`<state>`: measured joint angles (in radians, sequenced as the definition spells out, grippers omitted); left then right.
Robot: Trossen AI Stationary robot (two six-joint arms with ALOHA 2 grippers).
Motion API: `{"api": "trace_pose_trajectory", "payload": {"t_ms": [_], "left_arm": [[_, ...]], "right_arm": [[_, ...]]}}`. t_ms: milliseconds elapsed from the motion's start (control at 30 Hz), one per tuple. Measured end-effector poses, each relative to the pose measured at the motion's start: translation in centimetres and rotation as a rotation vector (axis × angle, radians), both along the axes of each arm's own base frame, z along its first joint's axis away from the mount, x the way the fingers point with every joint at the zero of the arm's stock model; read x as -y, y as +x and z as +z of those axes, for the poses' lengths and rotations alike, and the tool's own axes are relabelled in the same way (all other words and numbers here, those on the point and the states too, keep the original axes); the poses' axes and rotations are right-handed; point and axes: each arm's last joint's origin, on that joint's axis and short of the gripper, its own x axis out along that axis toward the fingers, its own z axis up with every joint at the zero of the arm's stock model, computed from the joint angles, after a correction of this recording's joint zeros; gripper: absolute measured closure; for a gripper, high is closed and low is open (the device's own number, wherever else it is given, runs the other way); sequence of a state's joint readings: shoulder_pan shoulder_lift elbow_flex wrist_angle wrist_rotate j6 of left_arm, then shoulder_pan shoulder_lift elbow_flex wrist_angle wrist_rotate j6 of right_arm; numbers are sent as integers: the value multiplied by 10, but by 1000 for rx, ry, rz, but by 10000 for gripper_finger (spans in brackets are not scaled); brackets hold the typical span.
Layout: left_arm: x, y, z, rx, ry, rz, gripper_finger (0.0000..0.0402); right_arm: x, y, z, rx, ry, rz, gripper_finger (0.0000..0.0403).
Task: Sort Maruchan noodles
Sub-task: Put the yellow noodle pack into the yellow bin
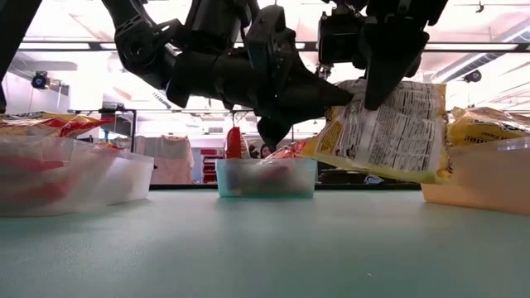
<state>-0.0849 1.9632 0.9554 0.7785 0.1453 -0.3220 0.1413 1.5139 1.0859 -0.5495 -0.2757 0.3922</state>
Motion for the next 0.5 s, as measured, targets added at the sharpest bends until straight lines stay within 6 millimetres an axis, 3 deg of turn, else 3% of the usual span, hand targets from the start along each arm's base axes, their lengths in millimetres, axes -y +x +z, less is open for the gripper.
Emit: {"api": "trace_pose_trajectory", "payload": {"t_ms": [300,500], "left_arm": [[1,0,1,-20,-98,-28,353],[2,-1,0,-37,-112,-64,312]], "right_arm": [[-1,0,0,3,12,28,259],[0,-4,-2,-33,6,38,272]]}}
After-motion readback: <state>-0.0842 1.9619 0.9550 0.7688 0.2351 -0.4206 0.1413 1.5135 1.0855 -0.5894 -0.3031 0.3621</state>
